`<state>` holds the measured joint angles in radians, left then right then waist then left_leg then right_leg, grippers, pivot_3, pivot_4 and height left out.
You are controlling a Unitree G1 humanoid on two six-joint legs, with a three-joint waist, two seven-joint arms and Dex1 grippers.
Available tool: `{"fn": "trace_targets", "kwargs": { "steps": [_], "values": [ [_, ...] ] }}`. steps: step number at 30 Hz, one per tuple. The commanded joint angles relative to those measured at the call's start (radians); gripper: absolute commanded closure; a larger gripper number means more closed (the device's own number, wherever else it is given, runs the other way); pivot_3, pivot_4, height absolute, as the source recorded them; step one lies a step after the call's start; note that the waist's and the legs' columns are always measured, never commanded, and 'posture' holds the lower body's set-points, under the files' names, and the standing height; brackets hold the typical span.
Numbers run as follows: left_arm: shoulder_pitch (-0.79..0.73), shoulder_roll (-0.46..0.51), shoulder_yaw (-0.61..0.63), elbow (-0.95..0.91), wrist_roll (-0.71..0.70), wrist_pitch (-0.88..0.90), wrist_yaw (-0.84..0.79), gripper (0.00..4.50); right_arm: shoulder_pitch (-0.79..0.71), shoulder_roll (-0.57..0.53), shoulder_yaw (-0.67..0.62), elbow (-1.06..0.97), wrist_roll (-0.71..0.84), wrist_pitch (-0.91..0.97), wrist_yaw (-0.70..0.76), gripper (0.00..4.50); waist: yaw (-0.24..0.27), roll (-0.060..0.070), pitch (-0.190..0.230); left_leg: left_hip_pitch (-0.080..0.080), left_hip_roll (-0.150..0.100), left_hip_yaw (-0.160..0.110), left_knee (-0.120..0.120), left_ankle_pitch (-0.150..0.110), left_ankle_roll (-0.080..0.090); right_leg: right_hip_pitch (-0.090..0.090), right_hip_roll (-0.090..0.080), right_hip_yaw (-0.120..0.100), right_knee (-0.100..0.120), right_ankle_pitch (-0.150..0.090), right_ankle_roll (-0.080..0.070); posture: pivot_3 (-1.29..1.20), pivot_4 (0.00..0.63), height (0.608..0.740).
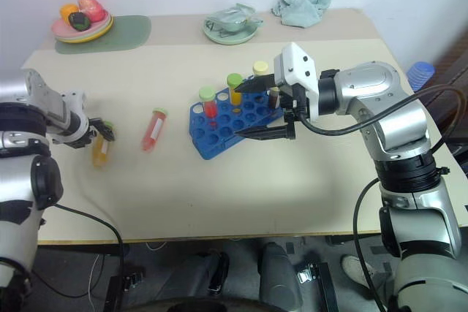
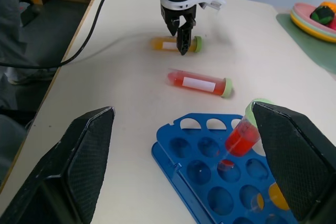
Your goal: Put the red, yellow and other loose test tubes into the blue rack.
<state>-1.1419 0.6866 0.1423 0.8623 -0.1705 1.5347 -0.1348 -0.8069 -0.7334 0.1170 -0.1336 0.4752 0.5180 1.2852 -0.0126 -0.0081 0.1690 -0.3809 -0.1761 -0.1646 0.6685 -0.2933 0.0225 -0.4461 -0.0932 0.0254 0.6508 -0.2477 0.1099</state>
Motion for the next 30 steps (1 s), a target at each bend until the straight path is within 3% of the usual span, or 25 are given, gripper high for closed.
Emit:
{"fn": "trace_targets", "kwargs": {
  "steps": [1, 12, 15, 19, 20, 27, 30],
  "values": [
    [-0.018, 0.004, 0.018, -0.013, 0.021, -0.015, 0.009, 0.68, -0.016, 0.002, -0.008, -0.031, 0.012, 0.017, -0.009, 0.22, -0.001, 0.0, 0.0, 0.0, 0.0, 0.0, 0.0, 0.0, 0.0, 0.0, 0.0, 0.0, 0.0, 0.0, 0.0, 0.0, 0.15, 0.74],
    [-0.021, 0.005, 0.031, -0.003, 0.034, -0.042, 0.013, 0.68, -0.038, 0.014, -0.019, -0.021, 0.035, 0.067, -0.021, 0.22, -0.001, 0.0, 0.0, 0.0, 0.0, 0.0, 0.0, 0.0, 0.0, 0.0, 0.0, 0.0, 0.001, 0.0, 0.0, 0.0, 0.15, 0.74],
    [-0.027, 0.003, 0.034, 0.015, 0.038, -0.066, 0.018, 1.55, -0.041, 0.015, -0.019, -0.018, 0.035, 0.067, -0.022, 0.18, -0.002, 0.0, 0.0, 0.0, 0.0, 0.0, 0.0, 0.0, 0.0, 0.0, 0.0, 0.0, 0.0, 0.0, 0.0, 0.0, 0.15, 0.74],
    [-0.031, -0.001, 0.037, 0.043, 0.044, -0.089, 0.016, 3.51, -0.041, 0.016, -0.019, -0.018, 0.034, 0.067, -0.024, 0.18, -0.001, -0.001, 0.0, 0.0, 0.0, 0.0, 0.0, 0.0, 0.0, 0.0, 0.0, 0.0, 0.0, 0.0, 0.0, 0.0, 0.15, 0.74],
    [-0.03, -0.002, 0.036, 0.045, 0.044, -0.09, 0.013, 3.74, -0.04, 0.016, -0.019, -0.018, 0.034, 0.068, -0.024, 0.18, -0.001, -0.001, 0.0, 0.0, 0.0, 0.0, 0.0, 0.0, 0.0, 0.0, 0.0, 0.0, 0.0, 0.0, 0.0, 0.0, 0.15, 0.74],
    [-0.019, 0.013, 0.02, -0.015, 0.026, -0.046, -0.034, 3.74, -0.032, 0.015, -0.021, -0.022, 0.037, 0.073, -0.025, 0.18, -0.001, -0.001, 0.0, 0.0, 0.0, 0.0, 0.001, 0.0, 0.0, 0.0, 0.0, 0.0, 0.001, 0.0, 0.0, 0.0, 0.15, 0.74],
    [0.029, 0.045, -0.013, -0.192, -0.042, 0.013, -0.134, 3.74, -0.025, 0.025, -0.033, -0.023, 0.047, 0.076, -0.038, 0.18, -0.004, -0.001, 0.0, -0.001, 0.0, 0.0, 0.001, 0.0, 0.0, 0.0, 0.0, 0.0, 0.0, 0.0, 0.0, 0.0, 0.15, 0.74]
  ]
}}
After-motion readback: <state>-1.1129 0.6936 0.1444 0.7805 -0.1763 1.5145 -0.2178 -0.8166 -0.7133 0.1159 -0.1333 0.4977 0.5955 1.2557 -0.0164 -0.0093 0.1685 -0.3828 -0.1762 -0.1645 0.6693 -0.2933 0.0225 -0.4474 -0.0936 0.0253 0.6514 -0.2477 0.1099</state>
